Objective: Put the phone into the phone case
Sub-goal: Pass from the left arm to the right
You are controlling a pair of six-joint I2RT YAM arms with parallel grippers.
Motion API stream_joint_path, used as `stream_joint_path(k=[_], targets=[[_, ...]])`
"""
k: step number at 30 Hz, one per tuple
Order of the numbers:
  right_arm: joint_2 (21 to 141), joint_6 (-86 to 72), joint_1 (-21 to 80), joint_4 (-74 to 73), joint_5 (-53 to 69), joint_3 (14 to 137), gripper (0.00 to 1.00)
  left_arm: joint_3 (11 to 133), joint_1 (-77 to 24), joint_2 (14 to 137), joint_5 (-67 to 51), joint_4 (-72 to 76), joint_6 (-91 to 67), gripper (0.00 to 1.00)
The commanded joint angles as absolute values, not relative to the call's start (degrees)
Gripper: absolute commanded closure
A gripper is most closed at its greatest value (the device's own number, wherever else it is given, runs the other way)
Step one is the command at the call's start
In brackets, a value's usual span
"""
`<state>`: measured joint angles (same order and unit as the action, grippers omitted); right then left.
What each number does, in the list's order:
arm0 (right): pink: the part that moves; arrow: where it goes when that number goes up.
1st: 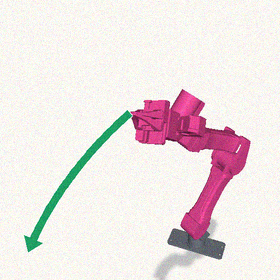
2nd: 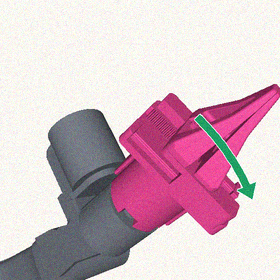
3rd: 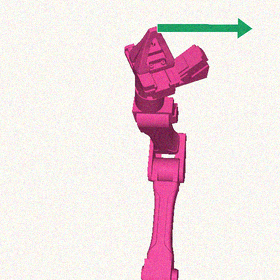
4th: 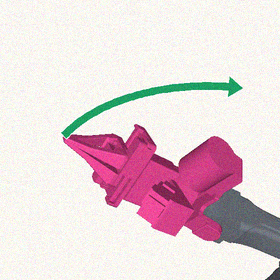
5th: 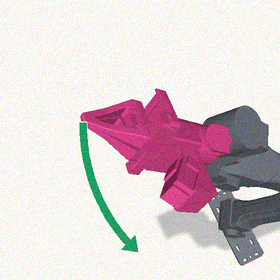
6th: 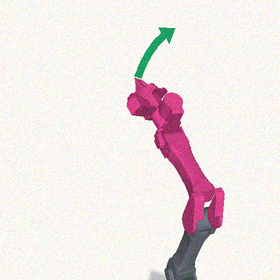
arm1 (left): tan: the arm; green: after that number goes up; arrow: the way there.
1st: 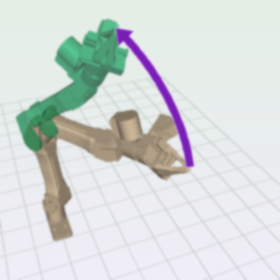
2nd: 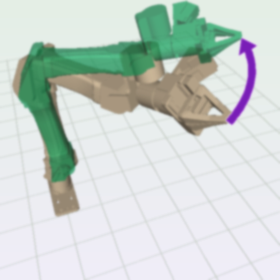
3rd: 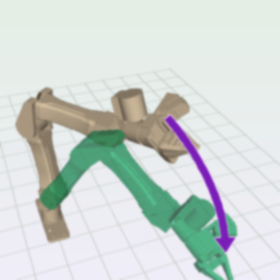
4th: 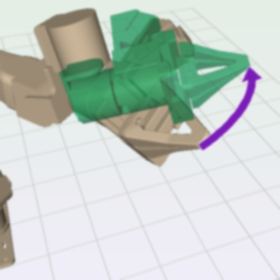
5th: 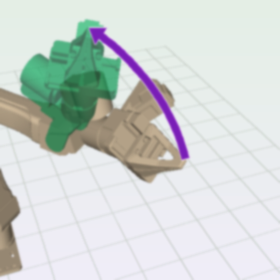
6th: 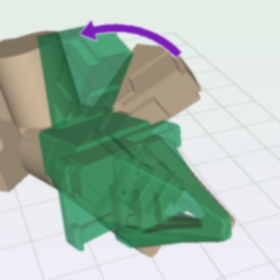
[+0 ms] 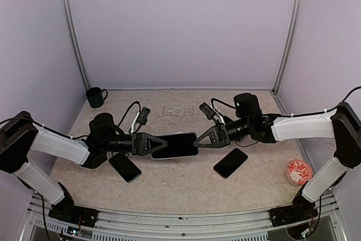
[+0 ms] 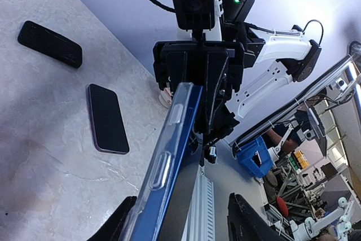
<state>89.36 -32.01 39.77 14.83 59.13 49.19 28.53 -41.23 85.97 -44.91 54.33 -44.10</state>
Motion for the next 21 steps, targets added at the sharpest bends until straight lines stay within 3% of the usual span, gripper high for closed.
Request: stream_joint_path(k=[1,16,21], targets=[[87.16,-31.55,38.04,14.65,56.49,49.05,1.0,28.16,-41.4,84.53,-45.26,55.46,-42.63,0.47],[85.88,-31.82,36.41,14.94,56.07,47.86,1.0,27.31,-40.88,84.21,-45.13,55.38,-42.58,0.4],[85.36,-31.9,36.25,14.94,56.15,47.64,1.0,26.82,-40.61,83.95,-45.05,55.37,-42.5,0.46]])
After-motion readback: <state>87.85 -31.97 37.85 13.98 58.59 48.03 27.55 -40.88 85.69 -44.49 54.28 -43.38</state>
